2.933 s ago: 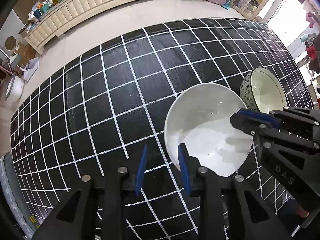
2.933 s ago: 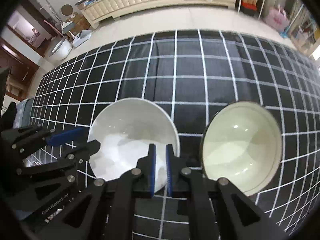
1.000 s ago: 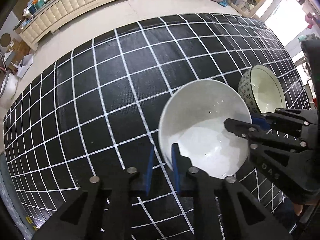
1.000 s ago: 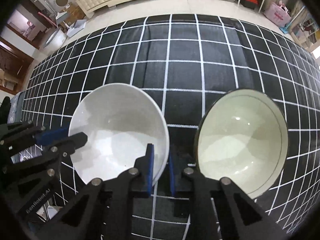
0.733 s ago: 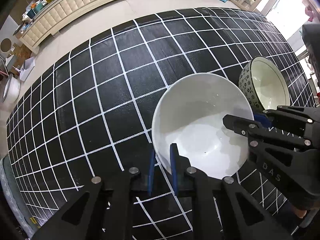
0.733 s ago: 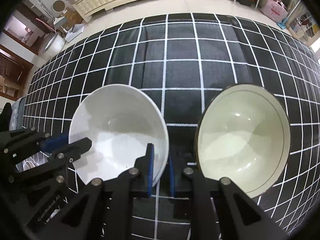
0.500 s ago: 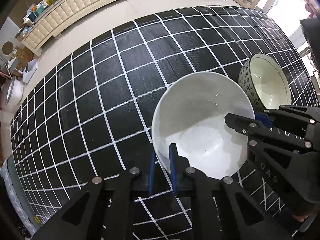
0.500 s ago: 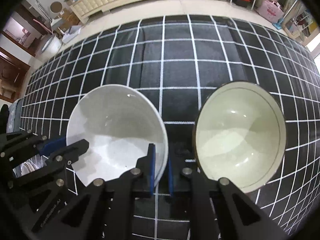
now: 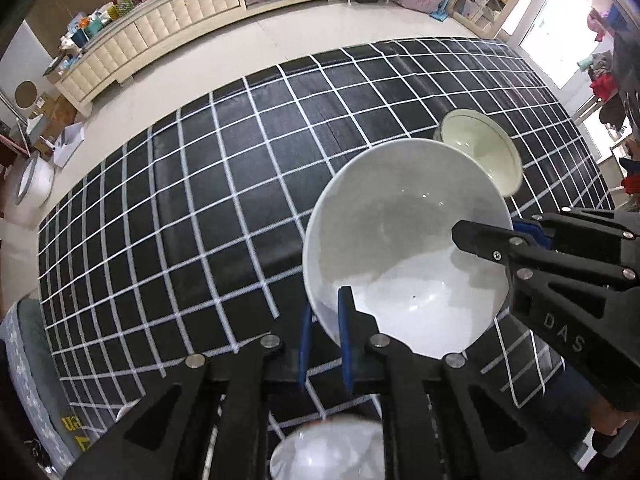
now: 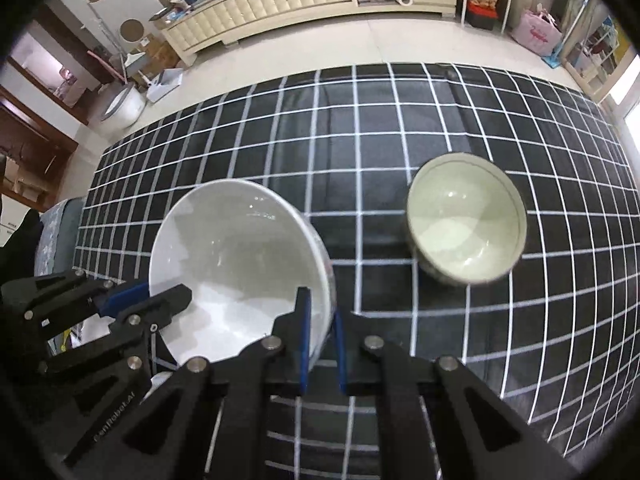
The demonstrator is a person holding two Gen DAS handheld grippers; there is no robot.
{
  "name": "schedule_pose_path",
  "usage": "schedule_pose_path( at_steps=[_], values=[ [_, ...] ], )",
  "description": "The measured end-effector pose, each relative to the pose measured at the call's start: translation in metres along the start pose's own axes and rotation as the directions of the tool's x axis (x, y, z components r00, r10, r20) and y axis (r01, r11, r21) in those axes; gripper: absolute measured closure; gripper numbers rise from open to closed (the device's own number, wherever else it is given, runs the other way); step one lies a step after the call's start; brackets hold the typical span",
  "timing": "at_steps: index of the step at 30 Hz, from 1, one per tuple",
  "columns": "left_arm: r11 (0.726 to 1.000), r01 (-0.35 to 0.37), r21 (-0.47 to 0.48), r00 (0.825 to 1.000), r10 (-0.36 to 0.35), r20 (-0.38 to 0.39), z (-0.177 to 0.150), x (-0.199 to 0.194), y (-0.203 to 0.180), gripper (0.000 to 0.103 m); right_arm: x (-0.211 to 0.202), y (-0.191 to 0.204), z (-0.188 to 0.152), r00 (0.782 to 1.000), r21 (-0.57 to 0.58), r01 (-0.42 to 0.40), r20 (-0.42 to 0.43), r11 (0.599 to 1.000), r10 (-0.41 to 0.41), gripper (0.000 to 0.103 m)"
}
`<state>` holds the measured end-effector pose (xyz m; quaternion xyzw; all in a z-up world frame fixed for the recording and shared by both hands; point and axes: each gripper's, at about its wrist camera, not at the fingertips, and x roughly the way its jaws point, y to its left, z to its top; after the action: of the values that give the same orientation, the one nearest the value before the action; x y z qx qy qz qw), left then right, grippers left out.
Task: Organize plates and bowls
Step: 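Lift the plain white bowl with both tools toward the stacked bowl, then lower the plain white bowl into the red-logo bowl on the stack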
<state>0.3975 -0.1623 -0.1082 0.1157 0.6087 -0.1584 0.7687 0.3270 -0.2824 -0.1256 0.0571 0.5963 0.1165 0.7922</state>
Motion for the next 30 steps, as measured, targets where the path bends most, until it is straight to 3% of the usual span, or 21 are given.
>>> schedule_pose_path(
  at_steps=[9, 19, 30],
  values=[
    [1.0, -0.016, -0.022, 1.0, 0.017, 0.022, -0.062, -0.036, 0.01, 0.092, -0.007, 0.04, -0.035, 1.0, -0.033, -0.006, -0.01, 0.999, 0.006, 0.089],
    [0.999, -0.005, -0.049, 1.0, 0.005, -0.008, -0.131, -0.031, 0.021, 0.092, 0.015, 0.066, -0.063, 0.997, -0.059, 0.004, -0.075, 0.998, -0.008, 0.089],
    [0.998, -0.008, -0.06, 1.0, 0.006, -0.03, -0.169, -0.023, 0.026, 0.092, 0.027, 0.085, -0.089, 0.994, -0.071, 0.005, -0.113, 0.997, -0.013, 0.09]
  ],
)
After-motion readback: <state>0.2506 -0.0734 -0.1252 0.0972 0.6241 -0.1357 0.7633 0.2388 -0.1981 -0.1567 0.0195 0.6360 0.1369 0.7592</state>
